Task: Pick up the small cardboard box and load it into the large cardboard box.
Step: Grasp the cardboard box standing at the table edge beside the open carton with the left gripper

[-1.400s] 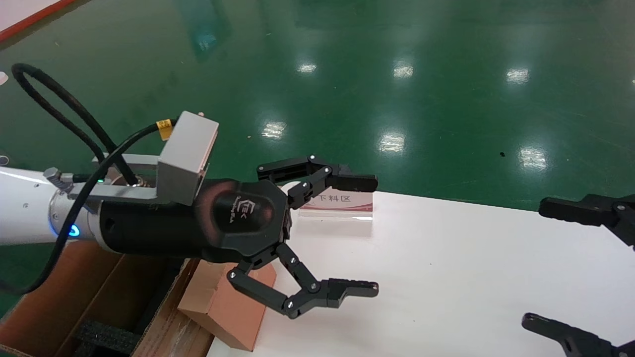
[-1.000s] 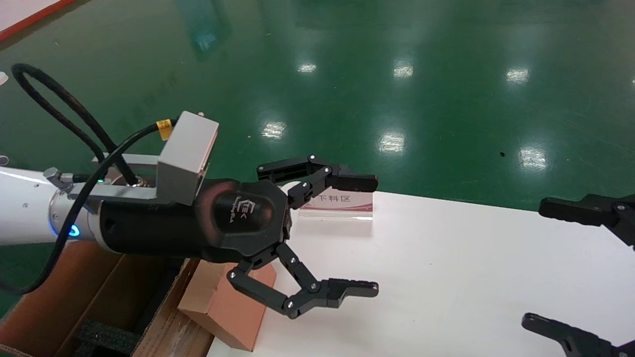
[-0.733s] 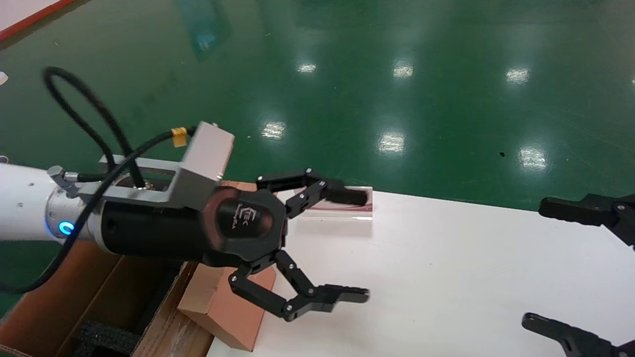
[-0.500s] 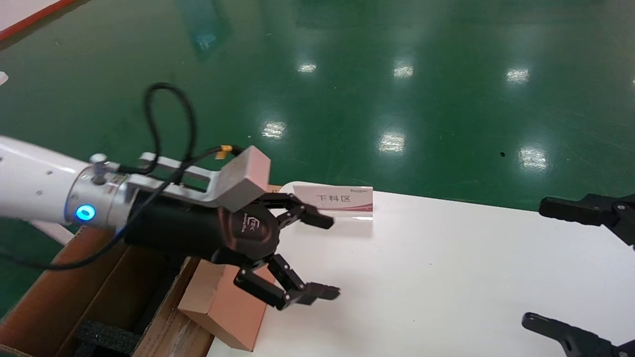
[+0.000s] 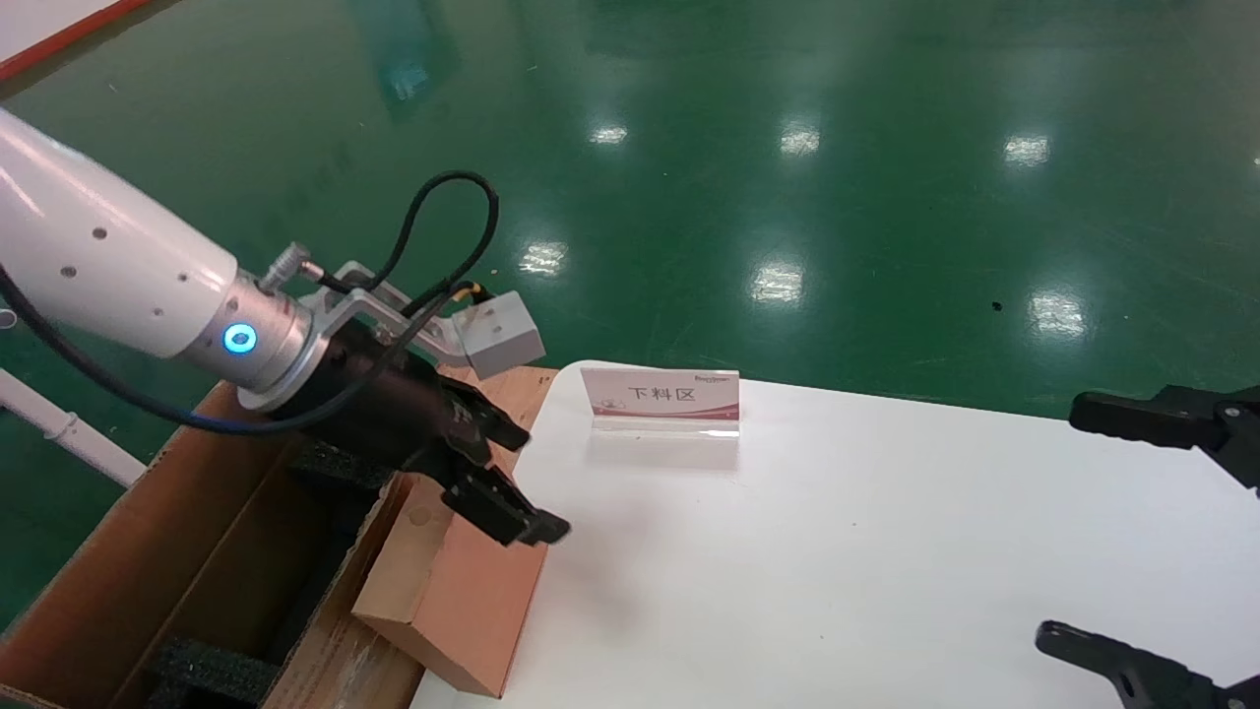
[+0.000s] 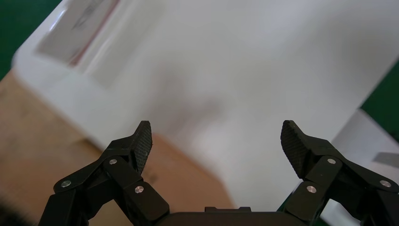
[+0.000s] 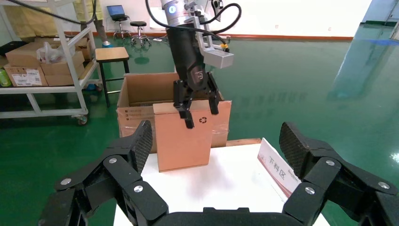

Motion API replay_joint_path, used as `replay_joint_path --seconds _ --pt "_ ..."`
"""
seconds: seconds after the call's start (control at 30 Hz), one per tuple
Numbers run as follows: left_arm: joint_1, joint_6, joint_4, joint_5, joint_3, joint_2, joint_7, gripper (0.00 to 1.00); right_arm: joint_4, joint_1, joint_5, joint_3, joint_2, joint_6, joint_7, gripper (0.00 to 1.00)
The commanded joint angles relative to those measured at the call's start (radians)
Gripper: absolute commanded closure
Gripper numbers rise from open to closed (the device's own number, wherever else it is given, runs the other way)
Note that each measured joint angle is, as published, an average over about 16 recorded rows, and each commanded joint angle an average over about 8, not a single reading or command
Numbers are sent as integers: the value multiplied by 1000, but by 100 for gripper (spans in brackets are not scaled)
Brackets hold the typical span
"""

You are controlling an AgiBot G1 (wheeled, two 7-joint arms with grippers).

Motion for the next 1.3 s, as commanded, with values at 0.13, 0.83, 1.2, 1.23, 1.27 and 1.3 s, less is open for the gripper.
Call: replay_joint_path --seconds 0.13,0.83,1.2,1.23,1.27,1.3 --pt "-139 0 -3 6 165 18 -98 0 0 0 0 0 0 0 0 0" --pt "-501 -10 -2 -128 730 78 -292 0 0 0 1 -2 1 1 -1 0" --pt "-556 -45 -1 -129 905 119 -381 0 0 1 2 -3 1 1 -1 0" --pt "-555 -51 -1 -128 912 119 -385 0 0 1 2 -3 1 1 -1 0" --pt "-553 -58 -1 -128 917 118 -389 0 0 1 2 -3 1 1 -1 0" --pt "-551 -66 -1 -126 922 116 -391 0 0 1 2 -3 1 1 -1 0"
